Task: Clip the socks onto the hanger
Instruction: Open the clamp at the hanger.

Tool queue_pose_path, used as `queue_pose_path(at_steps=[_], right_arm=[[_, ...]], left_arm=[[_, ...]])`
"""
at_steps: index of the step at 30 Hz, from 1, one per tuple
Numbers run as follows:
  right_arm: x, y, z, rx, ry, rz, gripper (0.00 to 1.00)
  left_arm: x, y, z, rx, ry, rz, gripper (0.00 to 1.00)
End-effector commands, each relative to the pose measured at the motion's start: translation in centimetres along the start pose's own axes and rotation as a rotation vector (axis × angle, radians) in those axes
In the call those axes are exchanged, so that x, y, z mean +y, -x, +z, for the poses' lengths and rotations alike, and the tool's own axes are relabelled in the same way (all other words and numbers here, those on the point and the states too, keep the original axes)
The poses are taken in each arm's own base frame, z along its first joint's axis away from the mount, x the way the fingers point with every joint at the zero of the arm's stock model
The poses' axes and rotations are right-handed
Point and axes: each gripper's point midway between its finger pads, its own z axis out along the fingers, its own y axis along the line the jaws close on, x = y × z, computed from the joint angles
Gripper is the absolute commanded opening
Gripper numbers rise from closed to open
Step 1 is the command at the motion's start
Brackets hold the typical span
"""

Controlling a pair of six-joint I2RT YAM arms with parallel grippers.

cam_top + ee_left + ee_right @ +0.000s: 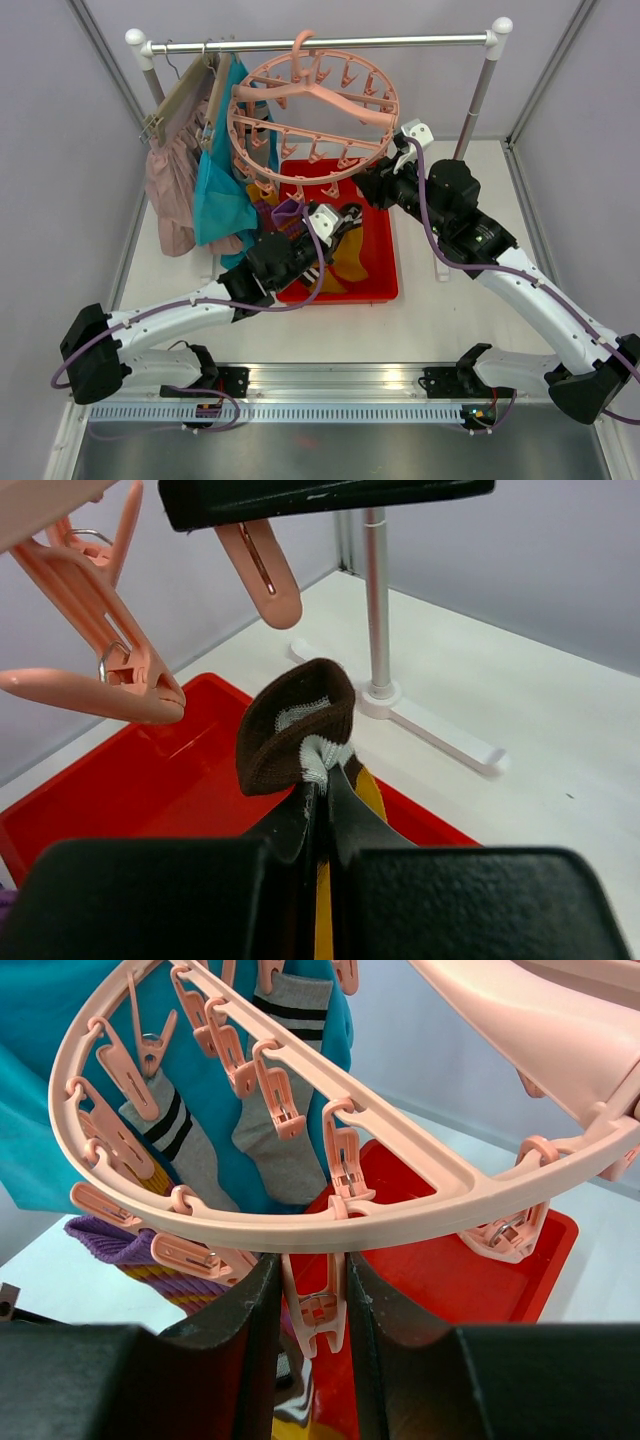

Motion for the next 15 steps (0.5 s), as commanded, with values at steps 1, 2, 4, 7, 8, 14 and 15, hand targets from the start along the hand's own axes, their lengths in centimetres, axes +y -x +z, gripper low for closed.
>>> queue_pose_path(at_steps=[1, 2, 4, 7, 8, 14, 15], right_arm=[[0.13, 2.03, -0.1, -0.044, -0.011, 0.022, 0.0], [0.12, 1.99, -0.12, -0.041, -0.011, 0.02, 0.0], [0.11, 1.92, -0.13, -0.038, -0.012, 0.02, 0.0], [0.1, 1.86, -0.18, -0.036, -0.012, 0.019, 0.0], [0.09, 1.81, -0.13, -0.035, -0.012, 0.02, 0.0], [-0.23, 1.81, -0.06, -0.035, -0.031, 0.021, 0.0], [-0.32, 1.79, -0.07, -0.034, -0.036, 0.021, 0.0]], left_arm=[[1.89, 2.49, 0.45, -0.115, 0.119, 0.052, 0.02], [1.97, 2.21, 0.55, -0.11, 0.127, 0.061, 0.02], [1.98, 2.39, 0.6, -0.122, 0.132, 0.065, 0.02], [1.95, 2.59, 0.68, -0.14, 0.139, 0.066, 0.02], [1.87, 2.56, 0.75, -0.139, 0.136, 0.071, 0.02], [1.51, 2.34, 1.34, -0.131, 0.122, 0.073, 0.02], [1.48, 2.27, 1.36, -0.129, 0.124, 0.073, 0.02]])
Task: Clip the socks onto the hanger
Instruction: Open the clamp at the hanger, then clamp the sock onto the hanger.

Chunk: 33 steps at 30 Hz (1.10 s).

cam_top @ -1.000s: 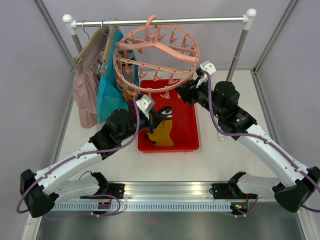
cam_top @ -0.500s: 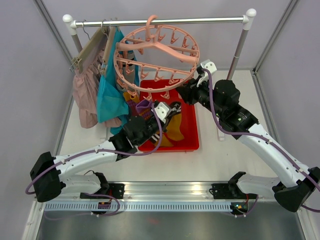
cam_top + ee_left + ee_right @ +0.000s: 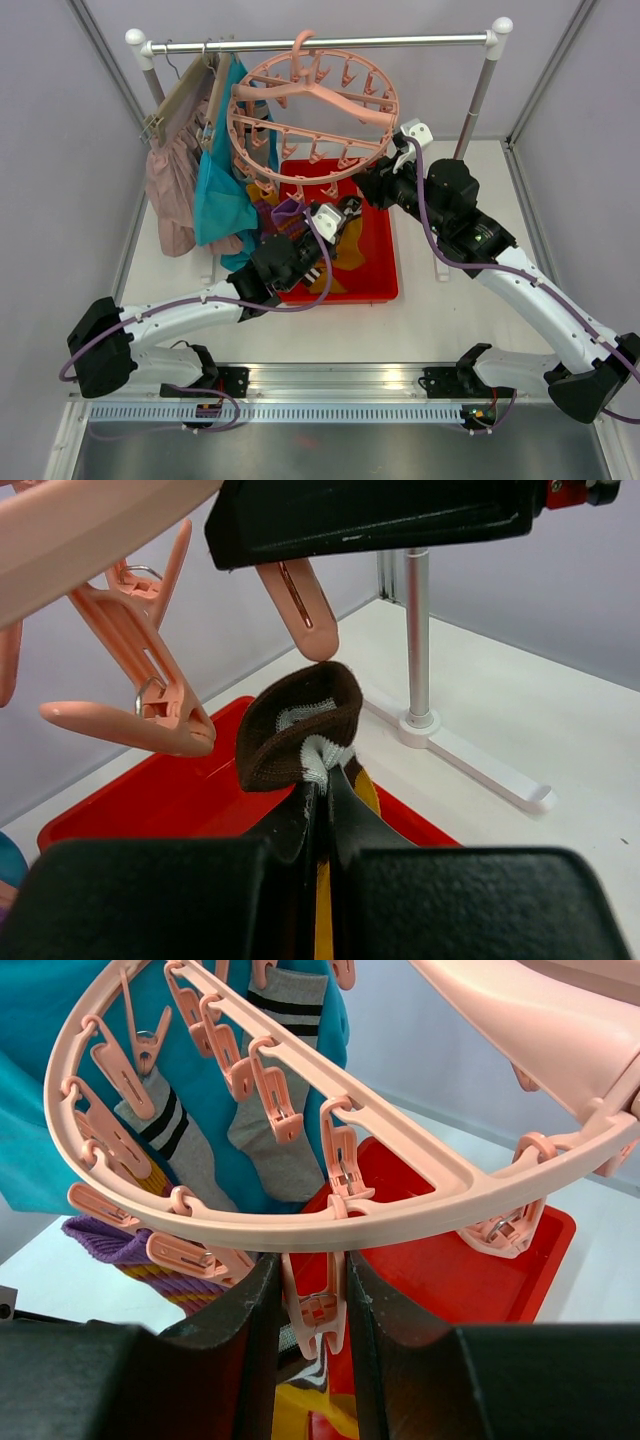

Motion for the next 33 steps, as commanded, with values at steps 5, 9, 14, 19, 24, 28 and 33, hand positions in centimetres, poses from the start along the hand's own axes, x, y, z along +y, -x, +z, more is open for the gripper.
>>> queue_pose_path(at_steps=[5, 9, 14, 19, 24, 28, 33], right_arm=[[-0.3, 2.1, -0.3, -0.042, -0.033, 0.02, 0.0], [-0.2, 1.9, -0.2, -0.04, -0.032, 0.02, 0.0], [-0.2, 1.9, -0.1, -0.039, -0.034, 0.02, 0.0], [-0.3, 1.8, -0.2, -0.038, -0.035, 0.02, 0.0], [-0.4, 1.7, -0.2, -0.033, -0.038, 0.018, 0.0], [-0.5, 1.5, -0.1, -0.028, -0.045, 0.015, 0.0], [-0.6, 1.3, 0.0, -0.023, -0.05, 0.012, 0.0]], left_arm=[[0.1, 1.7, 0.5, -0.058, 0.018, 0.01, 0.02], [0.1, 1.8, 0.7, -0.06, 0.022, 0.008, 0.02], [-0.2, 2.1, 1.2, -0.065, 0.008, 0.003, 0.02], [-0.4, 2.2, 1.4, -0.071, 0.008, -0.007, 0.02], [-0.4, 2.5, 1.6, -0.081, 0.014, -0.012, 0.02], [-0.2, 3.1, 1.7, -0.096, 0.022, -0.015, 0.02], [-0.2, 3.3, 1.8, -0.1, 0.023, -0.016, 0.02]])
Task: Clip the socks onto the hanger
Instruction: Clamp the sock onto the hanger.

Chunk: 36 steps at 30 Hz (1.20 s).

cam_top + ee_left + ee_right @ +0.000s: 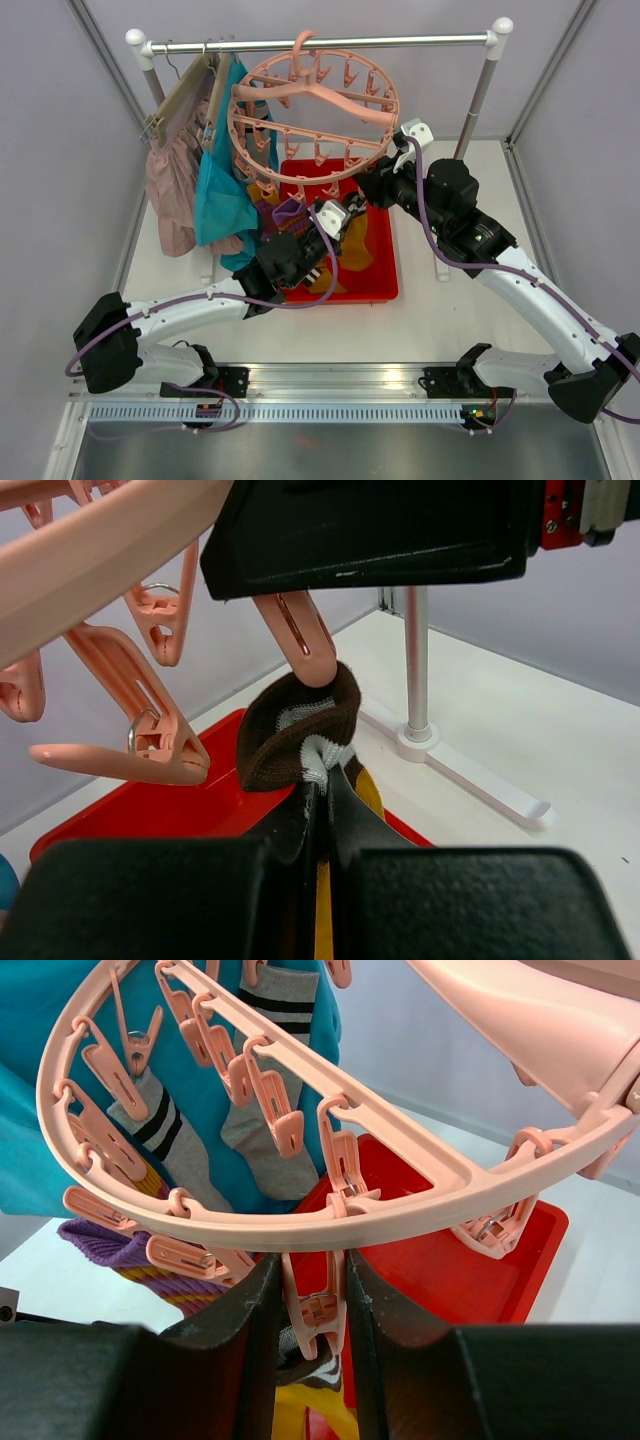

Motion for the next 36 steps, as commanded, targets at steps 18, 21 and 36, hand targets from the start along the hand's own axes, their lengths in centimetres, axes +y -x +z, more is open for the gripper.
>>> queue_pose_path(at_steps=[18, 21, 36], right_arm=[[-0.3, 1.4, 0.1, -0.026, -0.025, 0.007, 0.0], [-0.3, 1.3, 0.1, -0.026, -0.027, 0.004, 0.0], [-0.6, 1.1, 0.1, -0.025, -0.042, -0.006, 0.0]], left_arm=[[0.2, 4.0, 0.9, -0.108, 0.03, -0.027, 0.02], [0.5, 4.0, 1.0, -0.109, 0.043, -0.03, 0.02], [0.2, 4.6, 1.0, -0.117, 0.024, -0.047, 0.02]])
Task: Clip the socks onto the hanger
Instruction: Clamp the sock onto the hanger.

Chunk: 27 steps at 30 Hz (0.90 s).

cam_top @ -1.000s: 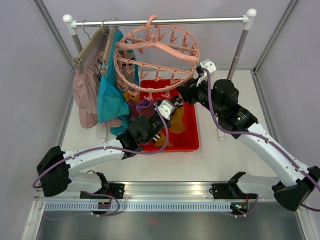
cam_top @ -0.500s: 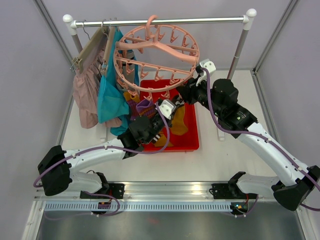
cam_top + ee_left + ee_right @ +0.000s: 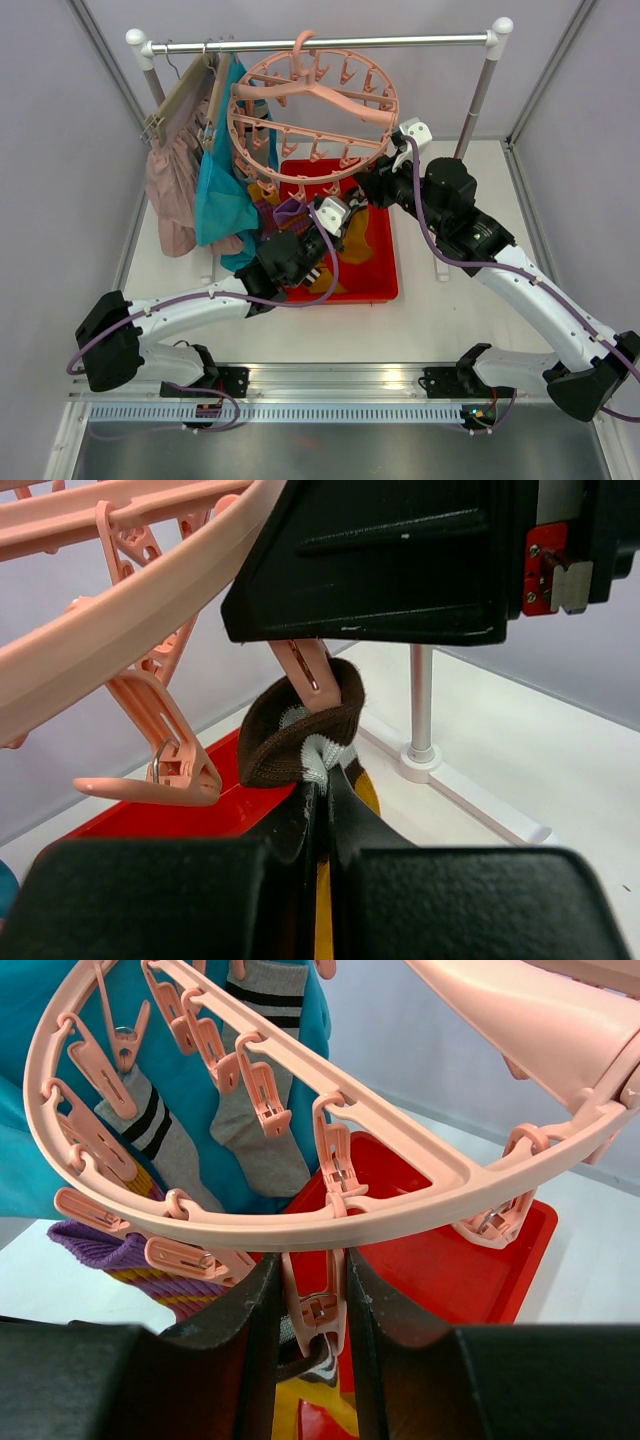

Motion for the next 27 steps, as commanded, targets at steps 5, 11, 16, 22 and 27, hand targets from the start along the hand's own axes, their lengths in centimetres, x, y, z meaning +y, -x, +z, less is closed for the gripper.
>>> queue_pose_path(at_steps=[5, 11, 16, 22, 27], right_arm=[[-0.2, 1.4, -0.3, -0.039, -0.023, 0.008, 0.0], [-0.3, 1.4, -0.5, -0.043, -0.03, 0.006, 0.0], [-0.4, 1.4, -0.6, -0.042, -0.034, 0.005, 0.02], [-0.6, 1.5, -0.8, -0.046, -0.044, 0.005, 0.08], [-0.6, 1.9, -1.0, -0.053, -0.044, 0.012, 0.16]], left_arm=[[-0.4, 3.3, 0.6, -0.08, -0.016, -0.038, 0.02], [-0.9, 3.6, 1.1, -0.072, -0.039, -0.045, 0.02], [-1.1, 3.6, 1.2, -0.066, -0.047, -0.053, 0.03], [-1.3, 3.6, 1.3, -0.057, -0.057, -0.057, 0.05], [-1.4, 3.7, 1.4, -0.05, -0.063, -0.06, 0.08]])
